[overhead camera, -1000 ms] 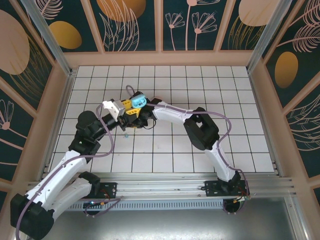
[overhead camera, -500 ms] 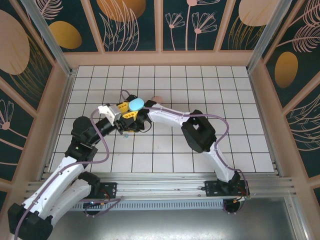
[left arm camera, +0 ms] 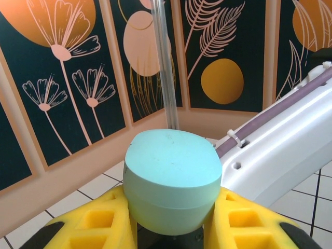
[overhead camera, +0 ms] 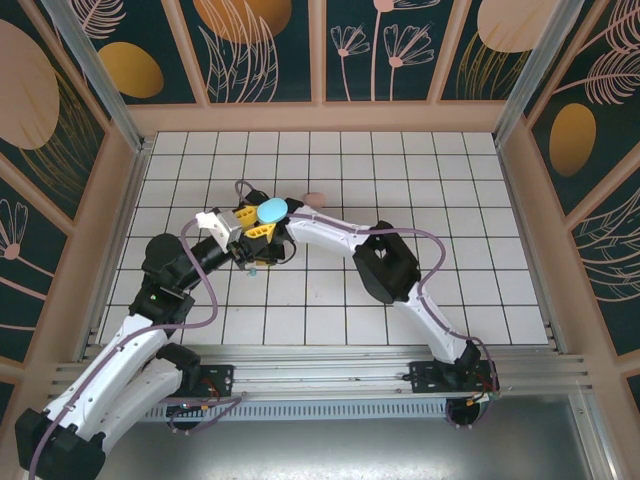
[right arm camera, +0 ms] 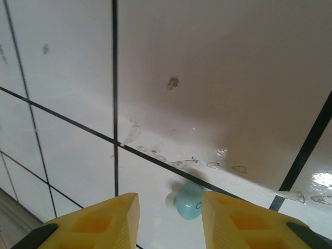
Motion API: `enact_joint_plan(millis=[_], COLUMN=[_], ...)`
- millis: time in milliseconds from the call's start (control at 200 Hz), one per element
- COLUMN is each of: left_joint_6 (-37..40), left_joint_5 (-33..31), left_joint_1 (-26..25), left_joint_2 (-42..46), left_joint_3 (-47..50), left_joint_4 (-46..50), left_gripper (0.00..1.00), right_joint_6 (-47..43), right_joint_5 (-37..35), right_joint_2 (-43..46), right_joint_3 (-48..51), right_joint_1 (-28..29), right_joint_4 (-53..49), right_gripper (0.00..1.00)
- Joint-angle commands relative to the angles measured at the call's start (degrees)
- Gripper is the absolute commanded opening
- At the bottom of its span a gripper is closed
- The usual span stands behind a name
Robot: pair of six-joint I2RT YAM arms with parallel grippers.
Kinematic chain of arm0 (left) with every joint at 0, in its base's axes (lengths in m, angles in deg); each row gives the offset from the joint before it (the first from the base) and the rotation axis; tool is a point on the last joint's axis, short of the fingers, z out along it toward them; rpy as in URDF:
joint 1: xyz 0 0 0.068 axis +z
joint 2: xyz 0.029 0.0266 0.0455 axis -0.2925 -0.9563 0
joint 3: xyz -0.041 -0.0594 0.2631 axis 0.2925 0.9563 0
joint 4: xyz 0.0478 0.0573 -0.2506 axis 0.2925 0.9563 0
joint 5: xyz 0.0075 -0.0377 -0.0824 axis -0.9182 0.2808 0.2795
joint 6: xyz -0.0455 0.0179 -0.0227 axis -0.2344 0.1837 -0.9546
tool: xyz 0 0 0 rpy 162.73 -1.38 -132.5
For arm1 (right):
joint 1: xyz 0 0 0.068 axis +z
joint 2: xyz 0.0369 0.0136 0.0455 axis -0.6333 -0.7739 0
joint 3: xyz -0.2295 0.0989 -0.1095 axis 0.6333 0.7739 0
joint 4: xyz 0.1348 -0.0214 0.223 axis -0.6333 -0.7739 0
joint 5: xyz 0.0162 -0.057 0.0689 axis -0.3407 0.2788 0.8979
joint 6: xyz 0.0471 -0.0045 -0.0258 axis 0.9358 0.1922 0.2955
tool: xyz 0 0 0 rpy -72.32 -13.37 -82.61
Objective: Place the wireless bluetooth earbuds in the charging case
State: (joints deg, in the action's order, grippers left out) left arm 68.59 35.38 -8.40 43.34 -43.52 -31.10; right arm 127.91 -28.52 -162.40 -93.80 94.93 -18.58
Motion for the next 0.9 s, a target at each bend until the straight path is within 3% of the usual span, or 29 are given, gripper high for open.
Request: enact_joint_plan(millis=[0,345,896], left_joint_6=[0.5,1.4,1.2], left_joint_5=[-0.6,-1.2,-1.7], left_joint_1=[0.2,0.2,0.2], left_joint_2=[1.4,4.0,6.0], left_joint_3=[0.0,0.7,1.3], left_joint_4=[0.3,2.1,2.3], left_gripper=[0.21,0.22,0.22], right_joint_6=[1.4,1.2,0.1], right_joint_5=[-1.6,-2.8,-6.8], right_joint_2=[-1.6,-6.9,-11.4], right_joint_3=[-2.2,-10.3,-18.1], right_joint_1=[0.6,1.4,2.7], right_joint_4=[-4.9,-12.0,-22.1], right_gripper=[0.37,0.36,0.18])
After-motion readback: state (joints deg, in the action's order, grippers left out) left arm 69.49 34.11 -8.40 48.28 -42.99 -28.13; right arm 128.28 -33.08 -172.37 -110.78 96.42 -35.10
